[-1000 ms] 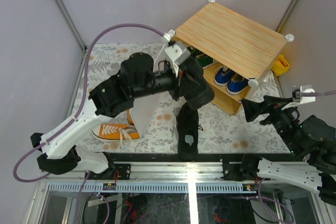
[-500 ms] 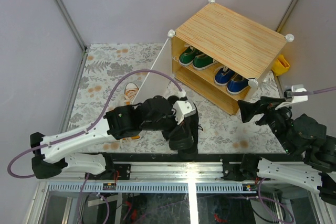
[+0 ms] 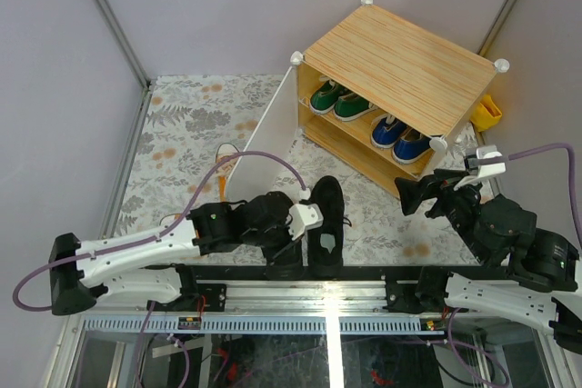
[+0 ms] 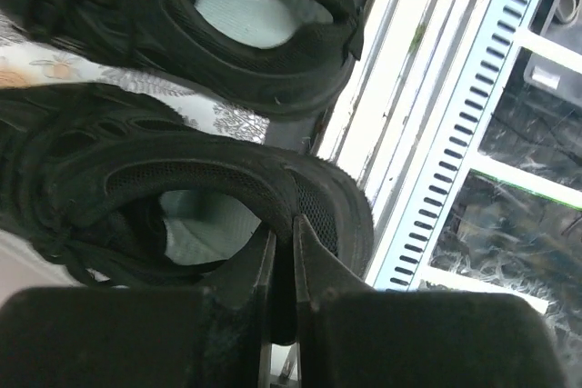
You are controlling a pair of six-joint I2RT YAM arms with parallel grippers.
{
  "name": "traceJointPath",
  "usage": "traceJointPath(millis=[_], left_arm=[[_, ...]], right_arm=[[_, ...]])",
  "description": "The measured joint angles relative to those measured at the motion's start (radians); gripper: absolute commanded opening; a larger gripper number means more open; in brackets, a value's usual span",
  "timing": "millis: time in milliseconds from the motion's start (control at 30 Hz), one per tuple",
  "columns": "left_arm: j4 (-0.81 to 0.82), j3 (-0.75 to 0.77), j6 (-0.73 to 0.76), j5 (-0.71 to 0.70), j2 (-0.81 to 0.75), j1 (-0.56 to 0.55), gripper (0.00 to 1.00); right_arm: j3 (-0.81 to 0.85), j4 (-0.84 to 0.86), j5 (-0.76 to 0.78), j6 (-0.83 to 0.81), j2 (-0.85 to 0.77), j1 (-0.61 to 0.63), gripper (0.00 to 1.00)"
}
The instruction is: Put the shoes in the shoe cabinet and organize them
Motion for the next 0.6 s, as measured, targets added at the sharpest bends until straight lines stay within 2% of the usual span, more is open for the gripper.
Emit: traceJointPath(millis=[100, 133, 167, 200, 233, 300, 333, 400, 600], left_arm=[[0.000, -0.043, 0.002, 0.005, 0.019, -0.004, 0.01], [0.000, -0.053, 0.003, 0.002, 0.021, -0.006, 0.05], [0.000, -0.055, 0.003, -0.001, 0.022, -0.006, 0.21], [0.002, -0.055, 0.003, -0.007, 0.021, -0.006, 0.33], [0.008, -0.055, 0.003, -0.011, 0.021, -0.006, 0.41], [0.012, -0.055, 0.001, -0.030, 0.019, -0.006, 0.64], [0.018, -0.055, 0.002, -0.041, 0.017, -0.006, 0.68], [0.031, -0.055, -0.006, -0.064, 0.010, -0.006, 0.74], [0.037, -0.048, -0.017, -0.111, 0.002, -0.006, 0.74]], right_arm=[[-0.002, 0.001, -0.006, 0.001, 0.009, 0.000, 0.99], [-0.005, 0.003, -0.008, 0.002, 0.013, 0.000, 0.99], [-0.008, 0.004, -0.012, 0.002, 0.017, 0.000, 0.99], [-0.013, 0.006, -0.016, 0.003, 0.021, 0.000, 0.99], [-0.017, 0.007, -0.018, 0.004, 0.024, 0.000, 0.99], [-0.029, 0.009, -0.026, 0.005, 0.032, 0.000, 0.99], [-0.033, 0.010, -0.026, 0.006, 0.034, 0.000, 0.99], [-0.041, 0.011, -0.033, 0.007, 0.037, 0.000, 0.99], [-0.046, 0.018, -0.052, 0.008, 0.039, 0.000, 0.99]])
